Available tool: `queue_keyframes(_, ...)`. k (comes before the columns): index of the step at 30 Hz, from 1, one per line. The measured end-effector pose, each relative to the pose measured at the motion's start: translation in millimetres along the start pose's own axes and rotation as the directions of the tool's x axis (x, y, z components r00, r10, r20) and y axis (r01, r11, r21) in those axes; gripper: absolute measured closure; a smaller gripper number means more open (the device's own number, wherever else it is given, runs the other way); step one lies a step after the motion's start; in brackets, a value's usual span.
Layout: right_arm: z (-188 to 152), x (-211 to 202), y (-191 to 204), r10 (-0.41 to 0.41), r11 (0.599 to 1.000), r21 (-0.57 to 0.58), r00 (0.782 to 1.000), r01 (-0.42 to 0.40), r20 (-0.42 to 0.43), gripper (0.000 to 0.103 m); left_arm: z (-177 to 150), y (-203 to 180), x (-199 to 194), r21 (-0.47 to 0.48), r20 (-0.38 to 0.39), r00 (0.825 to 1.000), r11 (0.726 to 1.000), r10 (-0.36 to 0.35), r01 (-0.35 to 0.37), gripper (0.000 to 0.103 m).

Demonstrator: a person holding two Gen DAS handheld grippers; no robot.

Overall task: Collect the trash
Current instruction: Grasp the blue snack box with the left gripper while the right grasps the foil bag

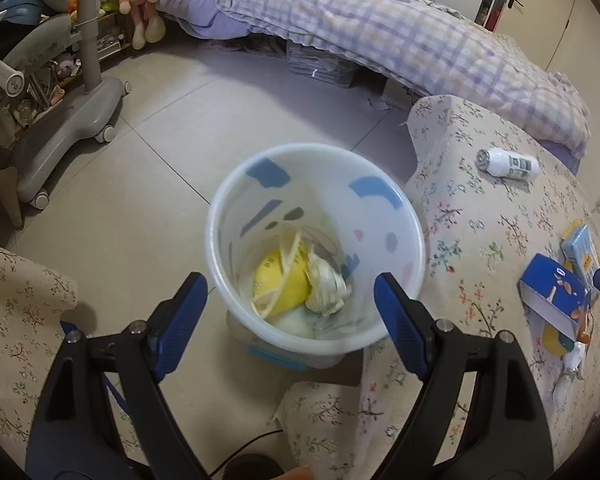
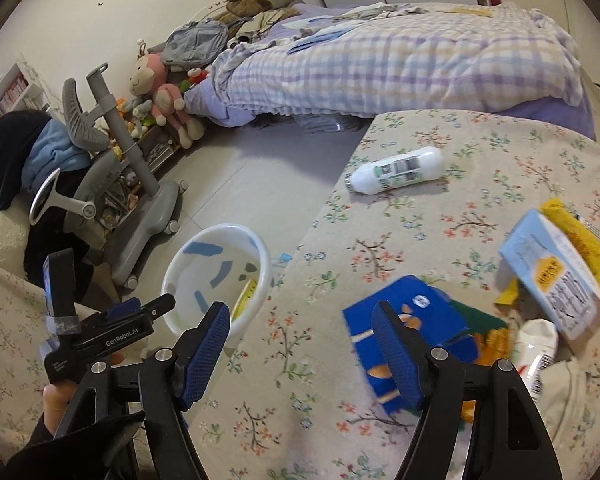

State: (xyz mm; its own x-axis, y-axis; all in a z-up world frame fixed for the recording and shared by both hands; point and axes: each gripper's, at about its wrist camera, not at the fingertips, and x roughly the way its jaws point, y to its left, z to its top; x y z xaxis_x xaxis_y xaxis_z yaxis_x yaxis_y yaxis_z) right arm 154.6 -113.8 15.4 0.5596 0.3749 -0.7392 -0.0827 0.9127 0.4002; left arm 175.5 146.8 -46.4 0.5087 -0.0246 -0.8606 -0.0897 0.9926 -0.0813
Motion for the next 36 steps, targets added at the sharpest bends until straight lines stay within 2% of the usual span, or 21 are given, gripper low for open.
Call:
queue_keyframes(7, -9.2, -26.7, -31.3, -0.052, 0.998, 0.033, 0.999, 0.052, 0.003, 0.027, -6.4, -26.9, -6.8, 0.015, -0.040, 0.998, 0.998, -0.055, 0.056, 0.018)
queue_keyframes(11, -17.3, -41.5, -56.4, -0.108, 0.993, 0.043, 0.994, 0.108, -0.004, 0.025, -11.2, -50.7, -12.1, 0.050, -0.053, 0.996, 0.996, -0.077, 0.080, 0.016)
queue_keyframes(16, -27.5, -57.5, -91.0, -0.173, 0.982, 0.073, 0.984, 0.175, -0.029, 0.023, -16.5, -77.6, -16.3, 0.091, -0.084, 0.989, 0.987, -0.124, 0.131, 0.015)
queue_keyframes(21, -39.8, -68.6, -125.1, -0.218, 0.966, 0.124, 0.973, 0.225, -0.074, 0.022, -21.4, -103.8, -16.7, 0.139, -0.112, 0.984, 0.979, -0.135, 0.150, 0.015)
queue_keyframes(29, -54.5, -69.8, -158.1, -0.236, 0.951, 0.167, 0.959, 0.261, -0.155, 0.021, -28.3, -137.7, -16.4, 0.186, -0.160, 0.976, 0.966, -0.150, 0.179, 0.015)
queue_keyframes(36, -66.8, -43.7, -175.3, -0.219, 0.949, 0.167, 0.942, 0.266, -0.256, 0.021, -26.2, -159.0, -16.7, 0.172, -0.213, 0.963, 0.963, -0.168, 0.206, 0.015)
